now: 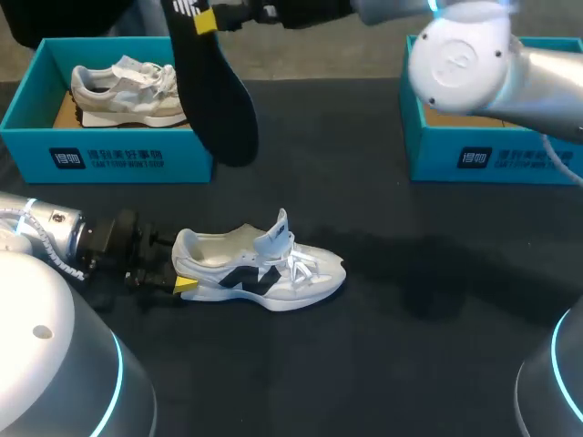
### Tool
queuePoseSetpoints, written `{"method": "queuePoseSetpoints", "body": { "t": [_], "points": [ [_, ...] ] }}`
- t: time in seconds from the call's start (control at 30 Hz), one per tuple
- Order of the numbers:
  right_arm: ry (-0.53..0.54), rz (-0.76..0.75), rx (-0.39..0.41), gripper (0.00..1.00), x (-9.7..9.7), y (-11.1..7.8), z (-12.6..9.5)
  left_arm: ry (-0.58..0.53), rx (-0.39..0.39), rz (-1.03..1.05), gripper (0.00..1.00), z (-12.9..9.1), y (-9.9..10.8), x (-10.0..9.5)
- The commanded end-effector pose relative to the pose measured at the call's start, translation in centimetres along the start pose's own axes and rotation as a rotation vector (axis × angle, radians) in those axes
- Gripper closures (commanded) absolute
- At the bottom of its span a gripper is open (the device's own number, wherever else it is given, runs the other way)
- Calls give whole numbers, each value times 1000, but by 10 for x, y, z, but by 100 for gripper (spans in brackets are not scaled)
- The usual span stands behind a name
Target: Take the shoe out of the shoebox, open the shoe tongue, remove and reinsert the insole, then place the shoe into the shoebox
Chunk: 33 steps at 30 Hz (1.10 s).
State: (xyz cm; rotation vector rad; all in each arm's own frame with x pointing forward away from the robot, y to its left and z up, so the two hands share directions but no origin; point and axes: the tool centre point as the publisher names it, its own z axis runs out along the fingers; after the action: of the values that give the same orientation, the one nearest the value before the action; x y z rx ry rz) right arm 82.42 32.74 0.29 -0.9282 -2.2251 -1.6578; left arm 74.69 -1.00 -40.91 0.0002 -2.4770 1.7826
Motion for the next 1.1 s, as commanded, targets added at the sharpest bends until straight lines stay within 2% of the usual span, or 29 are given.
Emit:
{"method": "queuePoseSetpoints", "body": {
  "t": [0.03,0.23,0.37,0.53,1.1],
  "points": [
    [-74,28,-26,100,8,-15,-24,-1,-1,0,100,0,0,0],
    [-39,82,-41,100,11,-34,-33,-1,-1,0,100,0,0,0],
    [-22,112,-42,100,9,-47,-50,-1,-1,0,100,0,0,0],
    [48,149,-42,100,5,-61,-71,-1,-1,0,100,0,0,0],
    [48,149,-42,100,5,-61,-71,-1,-1,0,100,0,0,0]
  ]
}}
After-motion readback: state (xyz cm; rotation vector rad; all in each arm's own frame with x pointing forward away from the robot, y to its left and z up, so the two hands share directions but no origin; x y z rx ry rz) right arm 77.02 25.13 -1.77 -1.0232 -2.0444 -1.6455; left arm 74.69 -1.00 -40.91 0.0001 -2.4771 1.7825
